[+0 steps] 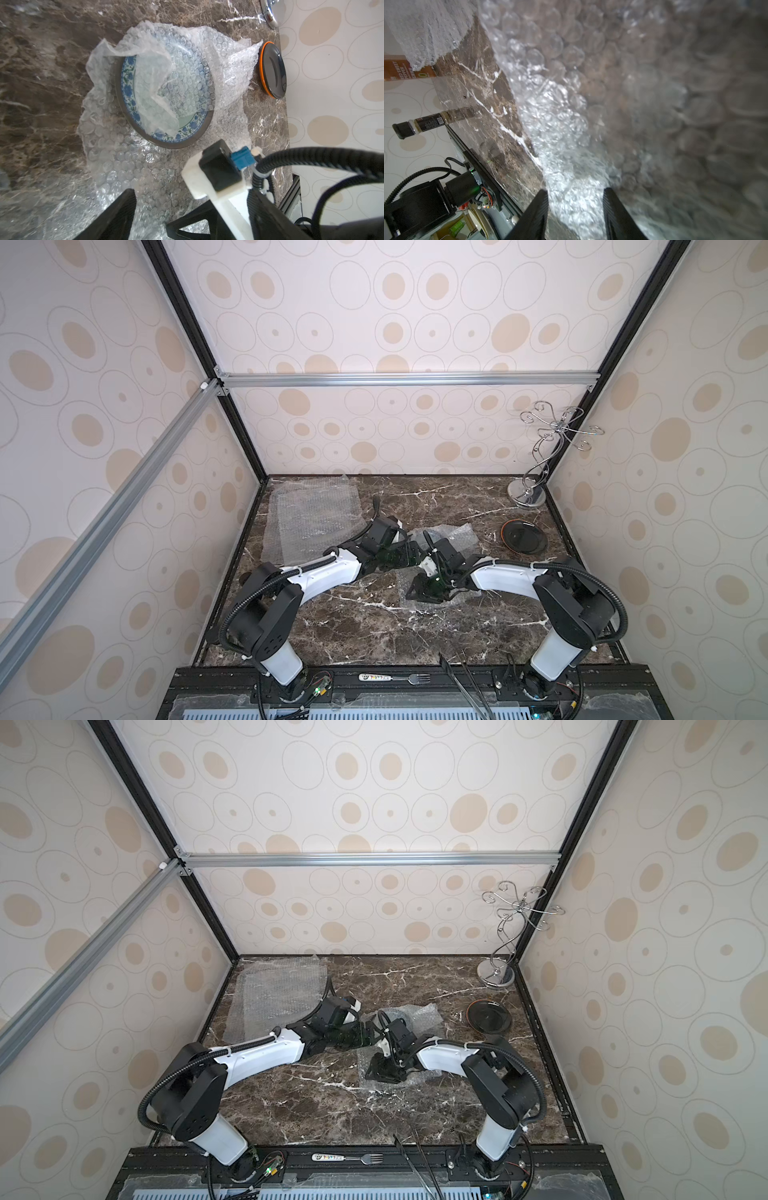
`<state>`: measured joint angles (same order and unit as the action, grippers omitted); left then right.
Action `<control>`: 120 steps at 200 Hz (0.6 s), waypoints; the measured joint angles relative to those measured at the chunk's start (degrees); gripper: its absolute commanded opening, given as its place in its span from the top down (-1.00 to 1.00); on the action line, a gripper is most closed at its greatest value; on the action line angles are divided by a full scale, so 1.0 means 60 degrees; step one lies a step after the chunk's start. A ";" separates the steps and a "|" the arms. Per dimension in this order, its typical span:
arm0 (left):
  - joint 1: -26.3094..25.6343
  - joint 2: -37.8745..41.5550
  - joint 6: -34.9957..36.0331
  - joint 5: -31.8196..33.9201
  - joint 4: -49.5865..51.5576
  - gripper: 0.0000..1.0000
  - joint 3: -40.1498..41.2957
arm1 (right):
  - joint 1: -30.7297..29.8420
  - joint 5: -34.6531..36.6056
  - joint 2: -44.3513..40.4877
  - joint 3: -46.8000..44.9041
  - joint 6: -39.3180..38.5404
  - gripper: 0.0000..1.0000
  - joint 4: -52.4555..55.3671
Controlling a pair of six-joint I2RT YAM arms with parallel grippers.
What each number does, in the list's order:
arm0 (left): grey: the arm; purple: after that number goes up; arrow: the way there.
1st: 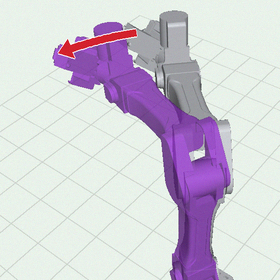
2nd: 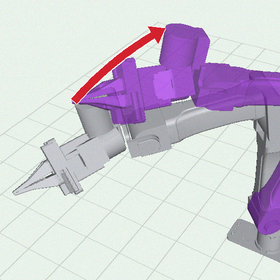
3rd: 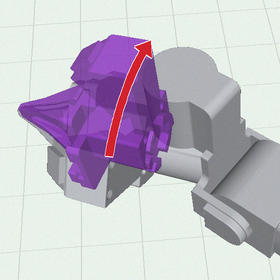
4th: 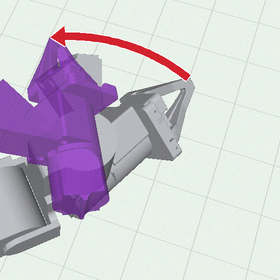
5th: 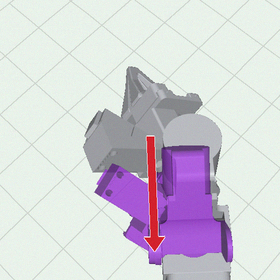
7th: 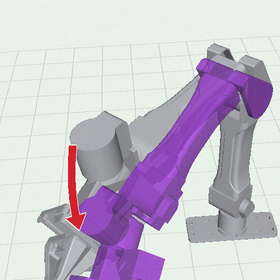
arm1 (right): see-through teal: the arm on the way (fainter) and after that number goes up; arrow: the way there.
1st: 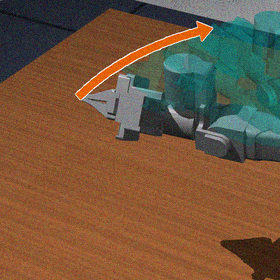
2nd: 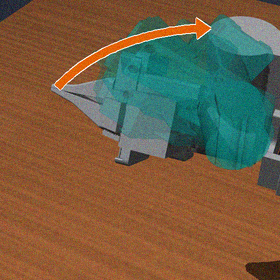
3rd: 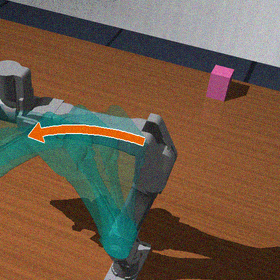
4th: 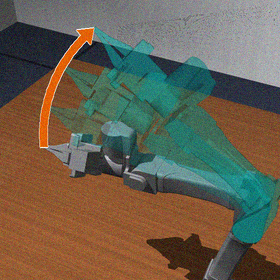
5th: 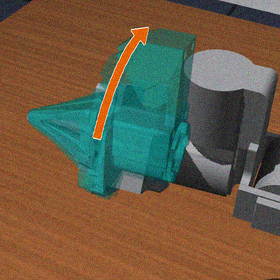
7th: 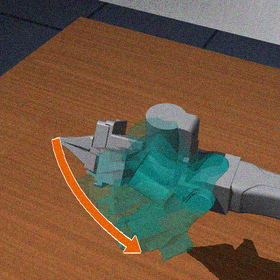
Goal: Unpack dinner plates from bubble wrap
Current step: Unwrap the bubble wrap at the center of the board.
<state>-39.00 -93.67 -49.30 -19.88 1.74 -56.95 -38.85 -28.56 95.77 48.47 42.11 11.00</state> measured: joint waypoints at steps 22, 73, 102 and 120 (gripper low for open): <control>0.0000 -0.0193 -0.0102 -0.0091 -0.0226 -0.69 -0.0011 | 0.0499 -0.0040 -0.0597 -0.0321 -0.0109 0.04 0.0277; 0.0000 -0.0667 -0.0262 -0.0291 -0.0674 -0.68 -0.0040 | 0.1974 -0.0390 -0.1920 -0.0758 -0.0543 0.00 0.1111; 0.0000 -0.0914 -0.0324 -0.0408 -0.0816 -0.67 -0.0040 | 0.2885 -0.0645 -0.2076 -0.0758 -0.0889 0.00 0.1413; 0.0000 -0.0929 -0.0324 -0.0441 -0.0911 -0.66 0.0015 | 0.3235 -0.0729 -0.2065 -0.0750 -0.1071 0.00 0.1552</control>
<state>-39.00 -99.24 -51.24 -22.52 -3.73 -56.86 -19.44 -32.93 83.37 43.97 35.68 20.32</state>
